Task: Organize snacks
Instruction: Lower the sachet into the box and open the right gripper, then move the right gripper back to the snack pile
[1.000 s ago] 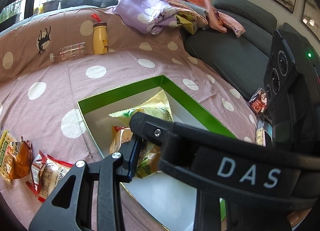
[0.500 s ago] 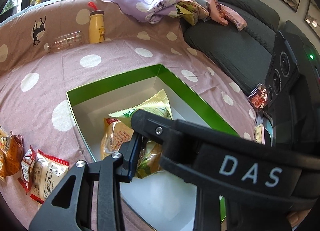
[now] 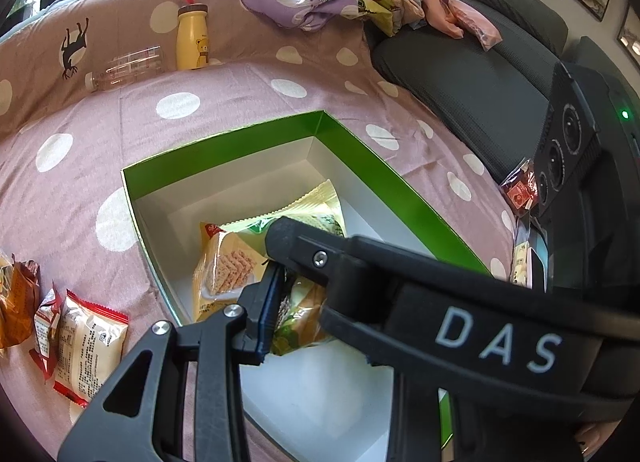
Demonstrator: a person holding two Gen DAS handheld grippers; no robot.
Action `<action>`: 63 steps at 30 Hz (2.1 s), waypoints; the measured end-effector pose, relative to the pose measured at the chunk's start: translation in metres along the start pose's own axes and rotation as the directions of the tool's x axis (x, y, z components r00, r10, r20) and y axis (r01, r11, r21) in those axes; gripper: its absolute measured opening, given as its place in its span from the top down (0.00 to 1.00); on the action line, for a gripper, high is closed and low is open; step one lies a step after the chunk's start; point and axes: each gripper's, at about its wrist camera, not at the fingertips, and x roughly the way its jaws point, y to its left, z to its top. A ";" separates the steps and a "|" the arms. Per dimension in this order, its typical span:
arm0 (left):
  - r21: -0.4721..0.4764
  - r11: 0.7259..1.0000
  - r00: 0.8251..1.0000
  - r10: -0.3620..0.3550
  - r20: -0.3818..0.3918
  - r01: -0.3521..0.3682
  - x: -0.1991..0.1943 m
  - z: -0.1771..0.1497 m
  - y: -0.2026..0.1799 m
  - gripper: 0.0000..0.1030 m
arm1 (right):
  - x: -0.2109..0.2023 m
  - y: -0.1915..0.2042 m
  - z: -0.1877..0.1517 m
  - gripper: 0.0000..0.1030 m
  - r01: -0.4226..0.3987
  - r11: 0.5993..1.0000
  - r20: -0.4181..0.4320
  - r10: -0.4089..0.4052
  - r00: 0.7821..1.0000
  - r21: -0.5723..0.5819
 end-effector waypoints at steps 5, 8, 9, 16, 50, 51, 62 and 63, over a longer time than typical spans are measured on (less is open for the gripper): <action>-0.003 1.000 1.000 0.006 -0.018 -0.006 0.003 -0.001 -0.001 0.70 | 0.001 -0.003 0.001 0.48 0.003 1.000 -0.006 -0.003 1.000 0.009; -0.004 1.000 1.000 0.009 -0.029 -0.009 0.005 -0.001 -0.001 0.70 | 0.002 -0.005 0.001 0.48 0.004 1.000 -0.008 -0.004 1.000 0.015; -0.005 1.000 0.999 0.009 -0.033 -0.009 0.006 0.000 -0.001 0.70 | 0.002 -0.005 0.001 0.48 0.005 1.000 -0.008 -0.005 1.000 0.017; -0.020 1.000 0.998 0.000 -0.061 -0.001 0.012 0.001 0.000 0.69 | 0.004 -0.010 0.002 0.48 0.016 0.999 -0.012 -0.016 1.000 0.031; -0.190 0.966 0.980 0.189 0.065 -0.173 -0.087 -0.029 0.051 0.17 | -0.027 0.040 -0.008 0.22 -0.002 0.997 0.110 0.011 0.994 -0.082; -0.206 0.960 0.975 0.210 0.072 -0.191 -0.095 -0.032 0.057 0.14 | -0.029 0.048 -0.011 0.21 -0.018 0.994 0.110 0.030 0.994 -0.108; -0.439 0.818 0.893 0.445 0.070 -0.373 -0.166 -0.098 0.146 0.02 | 0.017 0.147 -0.059 0.20 -0.072 0.912 -0.055 0.055 0.997 -0.404; -0.461 0.805 0.894 0.445 0.057 -0.372 -0.166 -0.105 0.156 0.02 | 0.025 0.152 -0.063 0.20 -0.066 0.904 -0.075 0.037 0.997 -0.422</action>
